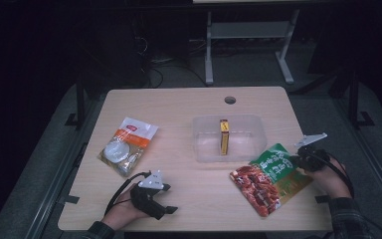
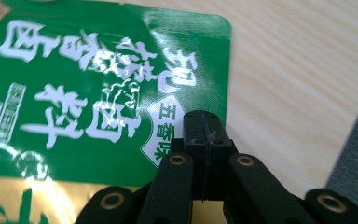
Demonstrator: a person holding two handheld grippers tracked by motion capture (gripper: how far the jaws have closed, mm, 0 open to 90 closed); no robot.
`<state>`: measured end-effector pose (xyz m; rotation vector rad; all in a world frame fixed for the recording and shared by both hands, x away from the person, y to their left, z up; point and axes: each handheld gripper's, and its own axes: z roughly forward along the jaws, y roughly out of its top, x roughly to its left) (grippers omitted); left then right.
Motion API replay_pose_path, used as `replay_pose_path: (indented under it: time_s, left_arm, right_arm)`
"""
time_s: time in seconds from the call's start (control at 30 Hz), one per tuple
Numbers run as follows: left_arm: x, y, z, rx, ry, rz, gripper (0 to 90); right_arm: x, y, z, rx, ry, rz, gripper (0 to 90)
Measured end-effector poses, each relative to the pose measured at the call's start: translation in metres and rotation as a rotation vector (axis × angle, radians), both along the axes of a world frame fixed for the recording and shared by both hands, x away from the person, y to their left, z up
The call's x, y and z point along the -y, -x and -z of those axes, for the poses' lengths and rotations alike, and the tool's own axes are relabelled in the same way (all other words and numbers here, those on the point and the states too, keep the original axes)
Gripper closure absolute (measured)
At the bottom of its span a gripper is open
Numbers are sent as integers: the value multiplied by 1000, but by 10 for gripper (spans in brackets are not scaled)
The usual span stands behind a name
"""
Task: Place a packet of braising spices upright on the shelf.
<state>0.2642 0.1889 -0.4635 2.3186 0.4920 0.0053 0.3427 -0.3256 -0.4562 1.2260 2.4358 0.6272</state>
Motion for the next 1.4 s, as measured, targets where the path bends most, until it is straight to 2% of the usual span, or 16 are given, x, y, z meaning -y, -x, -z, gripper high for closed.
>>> replay_pose_path:
  time_s: [0.13,0.33,0.63,0.83,0.93,0.97,1.1,1.3,1.4]
  left_arm:
    - [0,0,0,2,-1,1,195]
    - [1,0,0,2,-4,4,195]
    - [1,0,0,3,-3,5,195]
    - [1,0,-1,4,5,1,194]
    - [-1,-1,-2,11,5,2,193]
    - [-1,-1,-3,7,11,-5,191]
    - [-1,-1,-4,9,21,-9,191]
    - [-1,-1,-8,20,41,-33,177]
    - [-3,-2,-9,27,40,-46,162]
  right_arm:
    - [-5,13,0,-14,-22,-37,900]
    - [-12,28,-1,-18,-24,-85,900]
    - [-26,42,-1,-26,-30,-147,900]
    - [-44,48,-1,-40,-62,-220,900]
    - [-55,51,-1,-44,-61,-262,900]
    - [-62,53,-2,-49,-64,-290,900]
    - [-74,55,-2,-61,-76,-331,900]
    - [-97,59,-3,-52,-55,-393,900]
    - [-109,61,-2,-41,-44,-443,900]
